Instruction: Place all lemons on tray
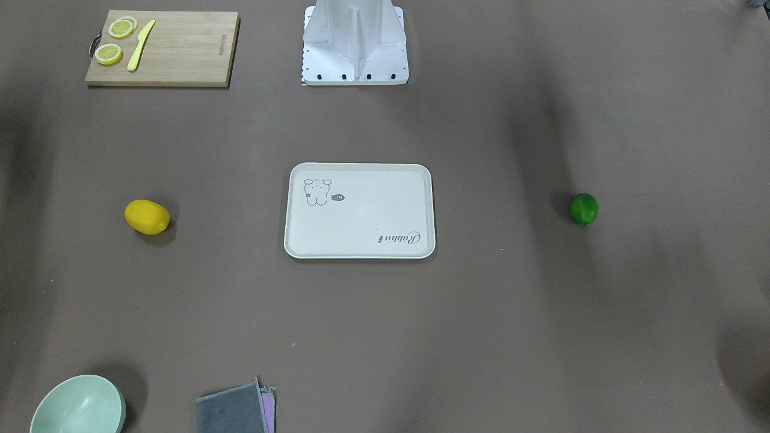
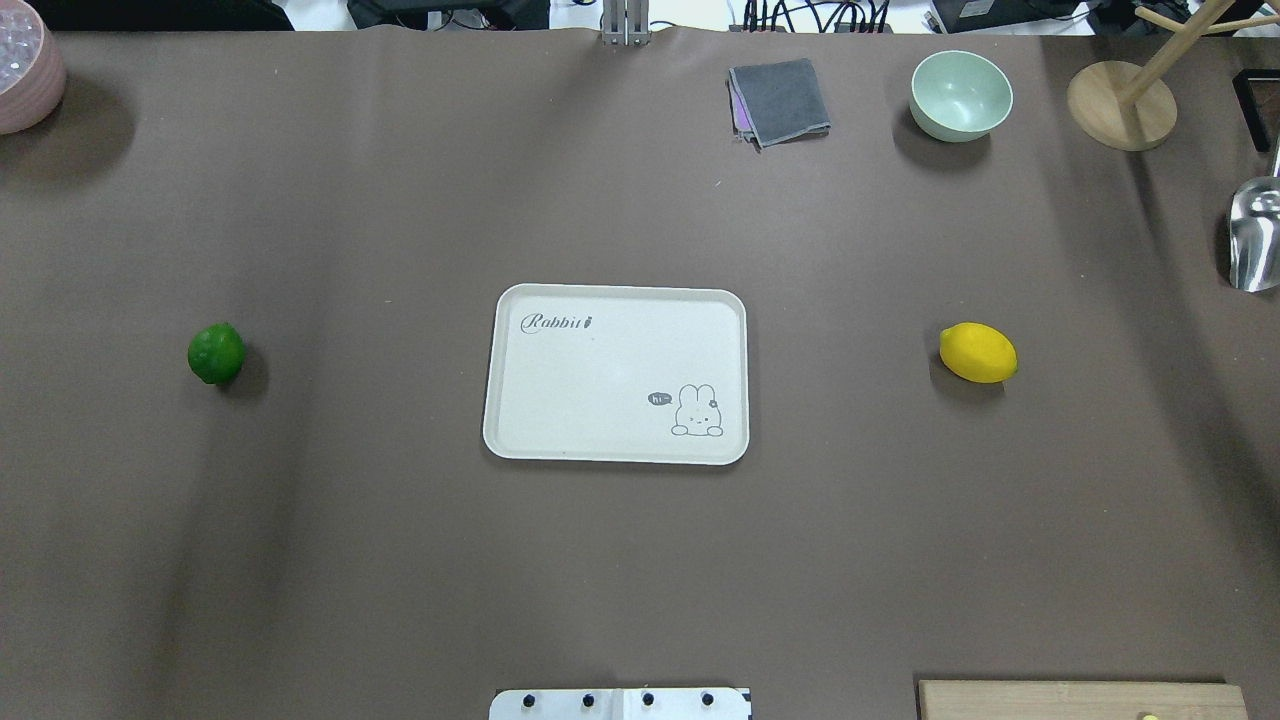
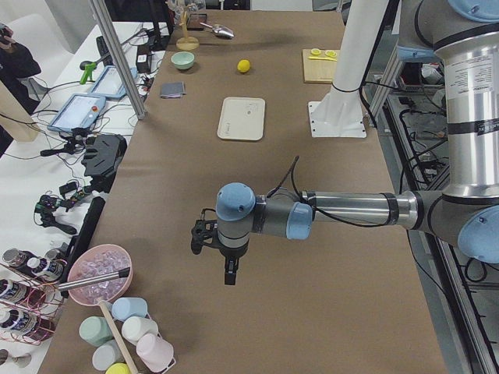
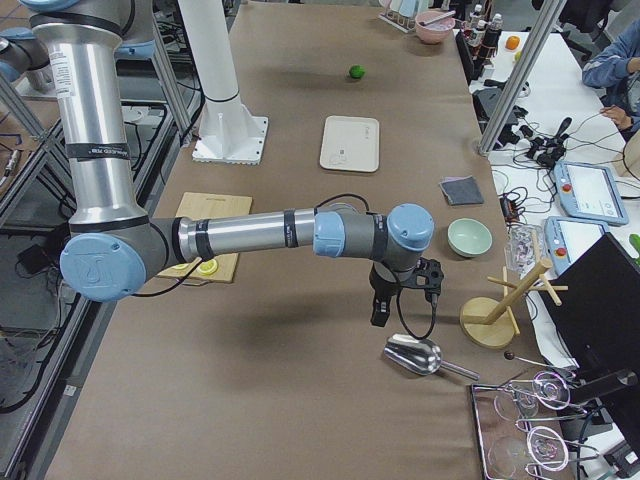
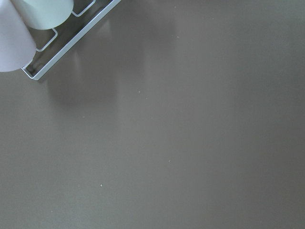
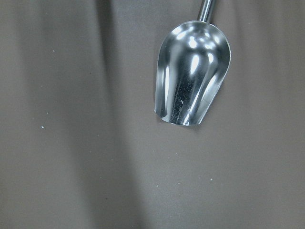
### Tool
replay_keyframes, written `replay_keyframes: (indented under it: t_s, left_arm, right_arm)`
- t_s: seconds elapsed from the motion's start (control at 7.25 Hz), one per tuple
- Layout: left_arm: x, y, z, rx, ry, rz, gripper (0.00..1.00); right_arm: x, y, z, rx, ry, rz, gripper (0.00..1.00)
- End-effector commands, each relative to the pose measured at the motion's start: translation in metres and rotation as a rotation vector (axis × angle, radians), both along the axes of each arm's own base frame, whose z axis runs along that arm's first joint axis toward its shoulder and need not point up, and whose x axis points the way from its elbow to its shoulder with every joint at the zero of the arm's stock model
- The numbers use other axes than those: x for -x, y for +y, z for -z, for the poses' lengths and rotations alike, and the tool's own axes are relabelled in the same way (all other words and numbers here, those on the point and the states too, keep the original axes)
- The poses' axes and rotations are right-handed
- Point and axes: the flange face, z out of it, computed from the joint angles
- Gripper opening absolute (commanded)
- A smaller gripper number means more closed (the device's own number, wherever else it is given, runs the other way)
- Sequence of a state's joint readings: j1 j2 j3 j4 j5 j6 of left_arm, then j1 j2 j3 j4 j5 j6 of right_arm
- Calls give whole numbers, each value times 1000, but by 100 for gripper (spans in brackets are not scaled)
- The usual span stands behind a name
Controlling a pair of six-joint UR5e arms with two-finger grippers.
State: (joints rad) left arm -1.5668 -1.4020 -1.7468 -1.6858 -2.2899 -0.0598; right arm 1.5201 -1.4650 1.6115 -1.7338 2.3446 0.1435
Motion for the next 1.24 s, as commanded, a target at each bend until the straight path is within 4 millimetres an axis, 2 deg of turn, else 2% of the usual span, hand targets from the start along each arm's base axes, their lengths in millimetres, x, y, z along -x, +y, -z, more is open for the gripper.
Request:
replay_keyframes:
  t_s: [0.0, 0.28, 0.41, 0.69, 0.83, 0.97, 1.1]
  left_arm:
    - [0, -1, 0, 0, 0, 1, 98]
    - [-1, -3, -1, 5, -1, 0, 98]
    - [-2, -14, -2, 5, -1, 0, 98]
    - [-9, -35, -1, -1, 1, -13, 98]
    - [-9, -35, 2, -9, 3, -13, 98]
    - [-10, -40, 7, -20, 7, -16, 98]
    - [-17, -54, 20, -51, 15, -27, 98]
  right_arm:
    - [0, 0, 0, 3, -4, -1, 100]
    - [1, -3, 3, -3, -7, 2, 100]
    - [9, -15, 15, -20, -13, 10, 100]
    - [57, -31, 46, -68, -28, 87, 100]
    - [88, -43, 67, -107, -36, 138, 100]
    - [118, -52, 87, -141, -44, 186, 100]
    - [151, -58, 109, -182, -71, 239, 100]
